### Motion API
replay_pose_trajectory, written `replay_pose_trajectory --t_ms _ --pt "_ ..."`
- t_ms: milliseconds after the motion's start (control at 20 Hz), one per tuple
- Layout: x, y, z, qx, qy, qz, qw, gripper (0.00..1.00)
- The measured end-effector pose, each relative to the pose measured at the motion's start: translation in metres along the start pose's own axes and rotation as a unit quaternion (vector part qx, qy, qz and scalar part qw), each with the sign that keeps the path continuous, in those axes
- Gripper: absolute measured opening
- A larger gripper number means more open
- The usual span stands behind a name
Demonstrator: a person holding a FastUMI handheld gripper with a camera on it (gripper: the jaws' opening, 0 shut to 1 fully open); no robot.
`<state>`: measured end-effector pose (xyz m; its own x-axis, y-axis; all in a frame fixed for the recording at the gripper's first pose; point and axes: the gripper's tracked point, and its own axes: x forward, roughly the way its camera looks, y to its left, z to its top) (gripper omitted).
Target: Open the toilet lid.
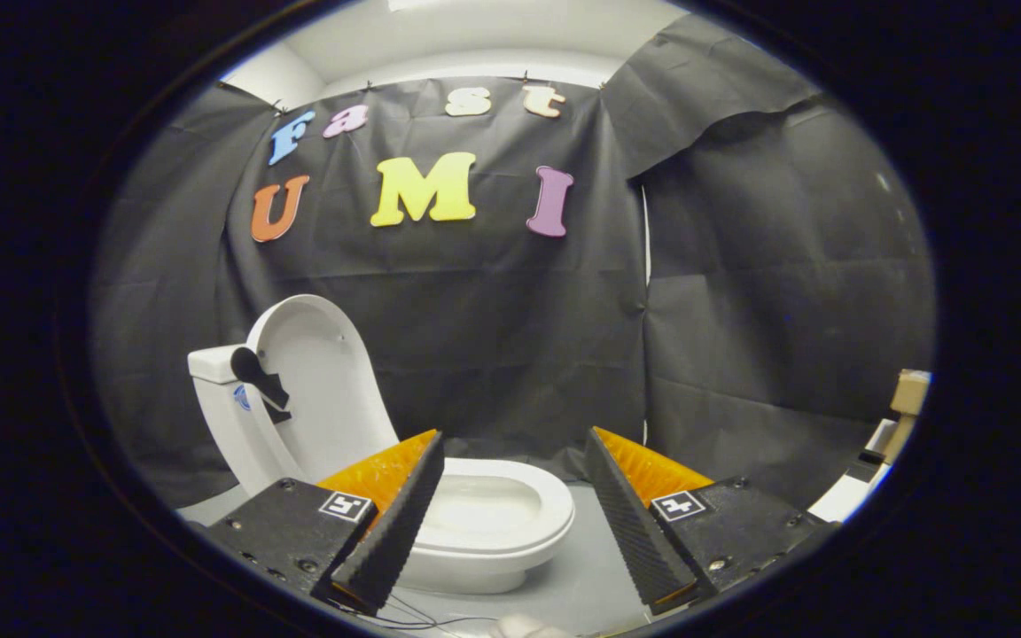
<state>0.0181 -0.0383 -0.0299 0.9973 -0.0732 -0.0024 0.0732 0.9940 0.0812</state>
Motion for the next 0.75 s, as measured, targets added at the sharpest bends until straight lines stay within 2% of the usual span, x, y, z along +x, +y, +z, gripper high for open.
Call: replay_pose_trajectory --t_ms 750 --pt "-0.002 -0.012 0.004 0.003 -0.005 -0.027 1.000 1.00"
